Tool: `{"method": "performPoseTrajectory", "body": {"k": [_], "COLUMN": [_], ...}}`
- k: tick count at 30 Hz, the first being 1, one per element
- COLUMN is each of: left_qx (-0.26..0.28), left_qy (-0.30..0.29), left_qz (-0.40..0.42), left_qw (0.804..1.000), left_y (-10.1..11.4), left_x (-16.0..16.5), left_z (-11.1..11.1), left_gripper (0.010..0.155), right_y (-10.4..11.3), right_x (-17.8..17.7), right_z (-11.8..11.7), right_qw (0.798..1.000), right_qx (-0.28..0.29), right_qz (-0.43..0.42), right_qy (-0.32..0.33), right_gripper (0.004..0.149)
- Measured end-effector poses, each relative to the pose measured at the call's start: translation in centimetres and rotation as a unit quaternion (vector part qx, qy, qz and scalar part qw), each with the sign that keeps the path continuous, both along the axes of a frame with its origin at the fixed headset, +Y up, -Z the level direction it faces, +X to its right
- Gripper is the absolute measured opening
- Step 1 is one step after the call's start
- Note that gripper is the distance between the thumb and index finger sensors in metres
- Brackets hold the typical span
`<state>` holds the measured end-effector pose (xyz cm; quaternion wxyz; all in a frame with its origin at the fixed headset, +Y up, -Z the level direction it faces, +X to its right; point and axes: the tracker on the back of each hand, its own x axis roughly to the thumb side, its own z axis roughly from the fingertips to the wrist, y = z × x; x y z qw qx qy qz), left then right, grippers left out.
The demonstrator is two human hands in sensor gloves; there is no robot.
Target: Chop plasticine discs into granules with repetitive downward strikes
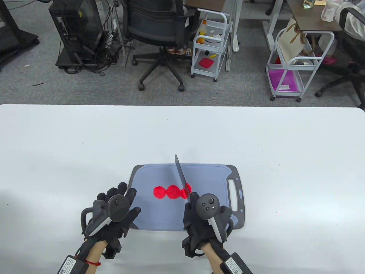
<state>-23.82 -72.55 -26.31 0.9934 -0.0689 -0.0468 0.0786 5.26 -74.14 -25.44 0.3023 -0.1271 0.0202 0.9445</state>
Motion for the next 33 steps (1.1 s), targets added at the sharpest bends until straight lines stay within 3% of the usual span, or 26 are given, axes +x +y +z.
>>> {"method": "performPoseTrajectory", "body": {"k": [5, 9, 15, 18, 26, 33], "left_qx": [-0.001, -0.006, 0.000, -0.004, -0.004, -0.009], "left_qy": [0.001, 0.002, 0.000, 0.002, 0.000, 0.002], "left_qz": [0.000, -0.001, 0.007, 0.004, 0.002, 0.000], "left_qw": [1.000, 1.000, 1.000, 1.000, 1.000, 1.000], "left_y": [-0.1, -0.1, 0.2, 0.1, 0.0, -0.1], "left_x": [-0.1, -0.1, -0.2, -0.2, -0.1, -0.1], "left_z": [0.0, 0.0, 0.2, 0.0, 0.0, 0.1], "left_gripper": [0.071, 0.071, 0.071, 0.071, 0.071, 0.071], "right_y": [-0.4, -0.4, -1.5, -0.9, -0.1, -0.5], "right_x": [-0.4, -1.7, -1.3, -0.5, -0.9, -2.4], "right_z": [-0.3, -0.5, -1.7, -1.5, -0.4, -1.5], "right_qw": [1.000, 0.999, 1.000, 1.000, 1.000, 0.999], "right_qx": [-0.025, -0.008, 0.024, 0.029, -0.016, -0.025], "right_qz": [0.014, 0.052, 0.014, 0.000, 0.009, 0.038], "right_qy": [0.009, 0.003, -0.006, -0.005, 0.011, -0.010], "right_gripper": [0.049, 0.048, 0.049, 0.049, 0.049, 0.047]}}
